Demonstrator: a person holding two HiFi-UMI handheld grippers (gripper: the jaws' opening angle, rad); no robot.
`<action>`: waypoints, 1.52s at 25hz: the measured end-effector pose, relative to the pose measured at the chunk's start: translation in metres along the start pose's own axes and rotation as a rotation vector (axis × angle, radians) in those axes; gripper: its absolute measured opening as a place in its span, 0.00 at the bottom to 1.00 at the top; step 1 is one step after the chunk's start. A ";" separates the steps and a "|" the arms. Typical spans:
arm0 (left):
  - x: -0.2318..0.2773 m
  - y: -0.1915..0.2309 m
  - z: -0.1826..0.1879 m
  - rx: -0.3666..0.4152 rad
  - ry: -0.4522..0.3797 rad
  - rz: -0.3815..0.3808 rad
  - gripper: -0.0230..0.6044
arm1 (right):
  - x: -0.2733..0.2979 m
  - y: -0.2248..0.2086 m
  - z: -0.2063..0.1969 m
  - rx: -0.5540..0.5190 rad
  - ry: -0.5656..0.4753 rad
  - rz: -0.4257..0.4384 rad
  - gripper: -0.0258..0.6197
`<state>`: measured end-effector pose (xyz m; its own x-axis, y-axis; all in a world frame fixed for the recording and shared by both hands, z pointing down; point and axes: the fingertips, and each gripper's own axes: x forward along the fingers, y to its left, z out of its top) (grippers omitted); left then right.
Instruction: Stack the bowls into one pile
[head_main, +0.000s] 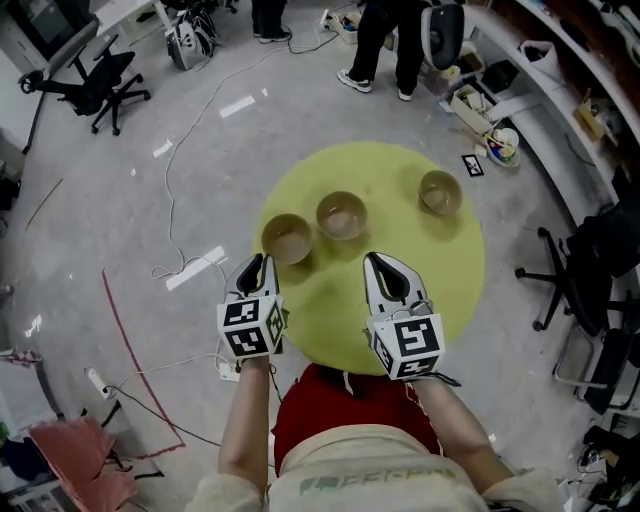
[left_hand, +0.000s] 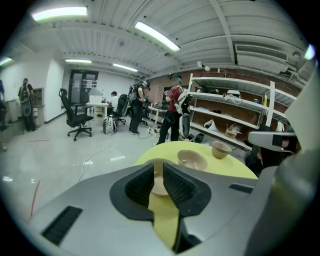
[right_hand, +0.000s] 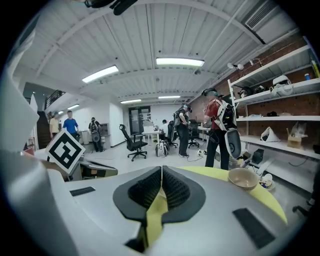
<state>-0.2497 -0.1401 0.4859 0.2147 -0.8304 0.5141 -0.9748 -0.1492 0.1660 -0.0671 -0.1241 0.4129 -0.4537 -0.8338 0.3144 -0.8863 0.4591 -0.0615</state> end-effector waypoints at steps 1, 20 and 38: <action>0.004 0.002 -0.002 -0.007 0.009 0.003 0.12 | 0.004 -0.001 -0.001 0.000 0.006 0.007 0.10; 0.061 0.026 -0.036 -0.175 0.136 0.078 0.18 | 0.061 -0.013 -0.027 0.000 0.100 0.093 0.10; 0.083 0.033 -0.050 -0.323 0.174 0.118 0.20 | 0.107 0.010 -0.059 -0.024 0.211 0.229 0.10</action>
<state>-0.2615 -0.1868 0.5762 0.1366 -0.7242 0.6759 -0.9298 0.1417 0.3396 -0.1189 -0.1902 0.5020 -0.6098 -0.6267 0.4852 -0.7596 0.6369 -0.1320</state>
